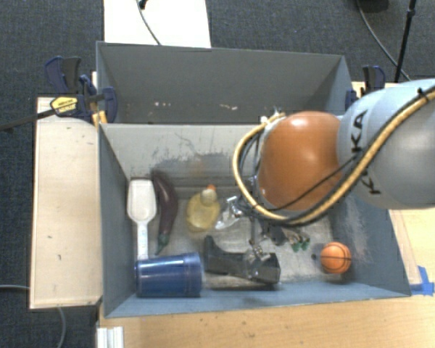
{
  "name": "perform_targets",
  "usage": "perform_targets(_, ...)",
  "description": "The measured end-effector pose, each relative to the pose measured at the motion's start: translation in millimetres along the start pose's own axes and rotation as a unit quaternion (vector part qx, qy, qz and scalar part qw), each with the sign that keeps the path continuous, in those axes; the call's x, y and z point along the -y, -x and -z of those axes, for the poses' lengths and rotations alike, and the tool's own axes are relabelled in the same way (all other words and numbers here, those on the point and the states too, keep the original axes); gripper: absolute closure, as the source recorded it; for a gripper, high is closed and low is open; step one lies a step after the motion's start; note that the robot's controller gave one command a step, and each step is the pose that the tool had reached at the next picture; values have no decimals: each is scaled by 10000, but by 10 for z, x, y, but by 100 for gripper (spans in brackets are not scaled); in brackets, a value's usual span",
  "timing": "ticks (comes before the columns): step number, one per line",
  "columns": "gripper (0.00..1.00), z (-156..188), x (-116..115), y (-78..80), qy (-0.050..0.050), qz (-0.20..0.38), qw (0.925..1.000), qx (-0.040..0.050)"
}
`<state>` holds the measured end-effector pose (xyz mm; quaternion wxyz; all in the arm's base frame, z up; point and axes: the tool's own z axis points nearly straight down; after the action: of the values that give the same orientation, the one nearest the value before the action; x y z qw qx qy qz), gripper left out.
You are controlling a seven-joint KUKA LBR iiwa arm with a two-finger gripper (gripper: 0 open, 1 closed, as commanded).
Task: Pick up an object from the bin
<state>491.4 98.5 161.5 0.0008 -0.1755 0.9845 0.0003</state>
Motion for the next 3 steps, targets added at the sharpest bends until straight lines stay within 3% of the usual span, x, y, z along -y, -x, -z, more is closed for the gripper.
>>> perform_targets(1, 0, -275, -96, 19, 1, -568, 9984, -12)
perform_targets(2, 0, -651, -528, 194, -14, 349, 9994, 26)
perform_targets(3, 100, -847, -149, -24, 54, -1017, 9947, 107)
